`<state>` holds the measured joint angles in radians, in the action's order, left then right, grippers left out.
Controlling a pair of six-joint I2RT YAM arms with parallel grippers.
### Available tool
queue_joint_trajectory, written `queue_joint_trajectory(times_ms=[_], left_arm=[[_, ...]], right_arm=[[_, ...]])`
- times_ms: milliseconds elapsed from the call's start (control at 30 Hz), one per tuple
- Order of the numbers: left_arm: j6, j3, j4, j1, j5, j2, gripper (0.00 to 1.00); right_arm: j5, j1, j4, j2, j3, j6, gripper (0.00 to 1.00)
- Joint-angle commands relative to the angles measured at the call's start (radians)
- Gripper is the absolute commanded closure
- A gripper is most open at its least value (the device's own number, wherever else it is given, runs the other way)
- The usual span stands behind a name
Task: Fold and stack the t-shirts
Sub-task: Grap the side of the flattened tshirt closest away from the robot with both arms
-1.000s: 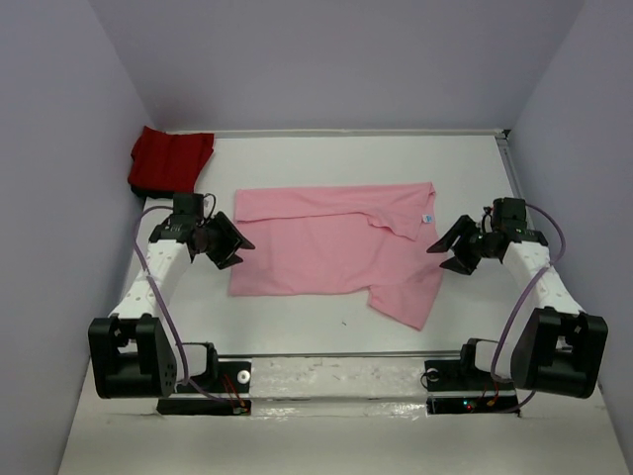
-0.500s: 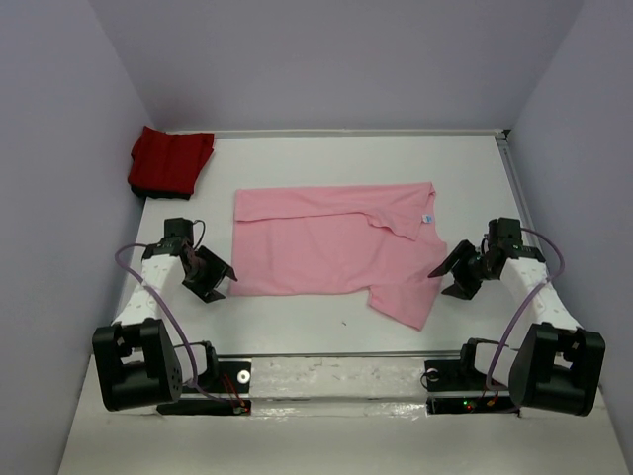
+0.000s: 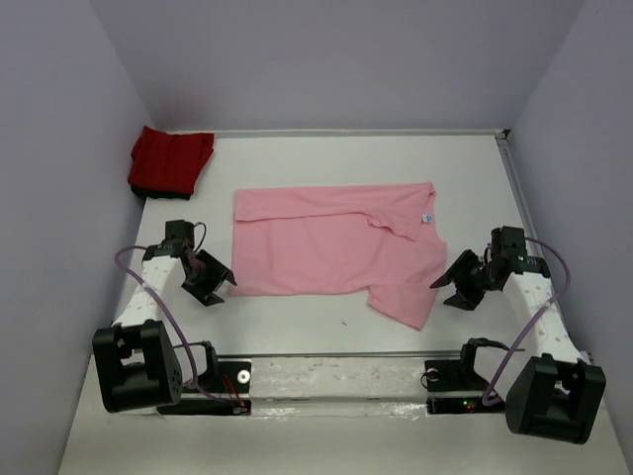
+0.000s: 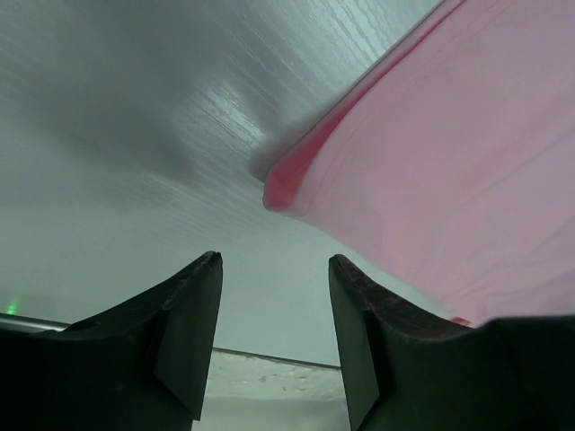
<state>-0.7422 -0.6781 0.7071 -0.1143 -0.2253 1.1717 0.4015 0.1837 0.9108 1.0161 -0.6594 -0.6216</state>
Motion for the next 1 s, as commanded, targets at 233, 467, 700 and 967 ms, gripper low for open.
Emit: queue_joint_trajectory(times_ms=[233, 467, 700, 967], left_arm=[[-0.02, 0.023, -0.078, -0.005, 0.072, 0.055, 0.46], [-0.037, 0.034, -0.138, -0.004, 0.061, 0.068, 0.47], [-0.048, 0.055, -0.181, -0.001, 0.027, 0.1, 0.47], [-0.063, 0.081, -0.224, 0.015, -0.016, 0.126, 0.65]], right_arm=[[-0.056, -0.003, 0.053, -0.074, -0.1, 0.078, 0.4], [-0.032, -0.012, 0.048, -0.093, -0.1, 0.08, 0.39], [-0.026, -0.021, 0.039, -0.074, -0.098, 0.079, 0.39], [-0.026, -0.021, 0.034, -0.063, -0.095, 0.082, 0.38]])
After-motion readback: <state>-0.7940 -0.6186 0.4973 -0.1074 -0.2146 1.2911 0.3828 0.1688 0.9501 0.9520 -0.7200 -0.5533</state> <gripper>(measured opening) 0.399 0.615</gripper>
